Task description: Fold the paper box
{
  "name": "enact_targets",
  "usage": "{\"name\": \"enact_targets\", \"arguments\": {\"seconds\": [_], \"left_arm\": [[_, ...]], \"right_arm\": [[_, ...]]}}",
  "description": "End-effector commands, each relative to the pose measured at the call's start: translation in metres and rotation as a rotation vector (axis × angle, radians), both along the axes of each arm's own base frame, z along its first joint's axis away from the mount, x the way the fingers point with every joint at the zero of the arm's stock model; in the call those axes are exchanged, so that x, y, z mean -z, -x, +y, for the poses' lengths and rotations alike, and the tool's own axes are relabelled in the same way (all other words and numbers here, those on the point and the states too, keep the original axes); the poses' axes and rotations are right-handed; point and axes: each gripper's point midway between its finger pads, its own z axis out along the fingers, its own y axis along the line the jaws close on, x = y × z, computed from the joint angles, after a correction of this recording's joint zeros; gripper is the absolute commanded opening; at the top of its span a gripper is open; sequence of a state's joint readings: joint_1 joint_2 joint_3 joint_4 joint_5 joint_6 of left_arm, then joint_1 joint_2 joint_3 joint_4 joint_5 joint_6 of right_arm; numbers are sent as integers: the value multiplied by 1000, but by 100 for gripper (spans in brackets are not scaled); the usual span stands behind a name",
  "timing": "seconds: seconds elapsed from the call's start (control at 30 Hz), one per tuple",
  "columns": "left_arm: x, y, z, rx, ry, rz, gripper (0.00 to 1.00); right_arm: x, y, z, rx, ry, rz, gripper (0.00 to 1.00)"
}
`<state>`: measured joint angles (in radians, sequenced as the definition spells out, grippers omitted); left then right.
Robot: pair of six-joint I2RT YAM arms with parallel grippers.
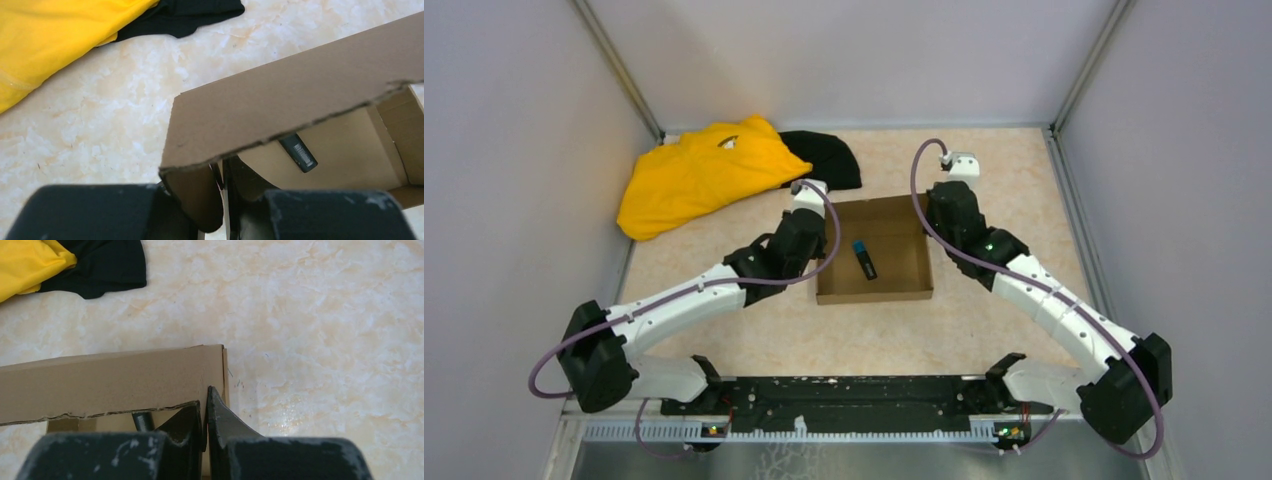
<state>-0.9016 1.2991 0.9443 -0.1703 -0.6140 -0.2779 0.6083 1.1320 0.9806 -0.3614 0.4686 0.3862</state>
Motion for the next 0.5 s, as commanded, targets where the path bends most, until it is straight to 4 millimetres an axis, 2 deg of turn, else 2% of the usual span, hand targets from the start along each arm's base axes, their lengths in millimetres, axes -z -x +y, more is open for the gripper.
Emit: {"name": "enact_targets", "arguments": {"seconds": [0.0,0.23,0.47], "left_arm": [[-2,9,-9,20,64,-5,21],[7,21,0,3,76,-6,21],[24,34,9,-16,90,-16,23]], "right_arm": [[-12,10,19,-50,-89,-44,1],[-2,22,17,-49,-79,-47,1],[21,39,18,-48,-60,-28,1]]}}
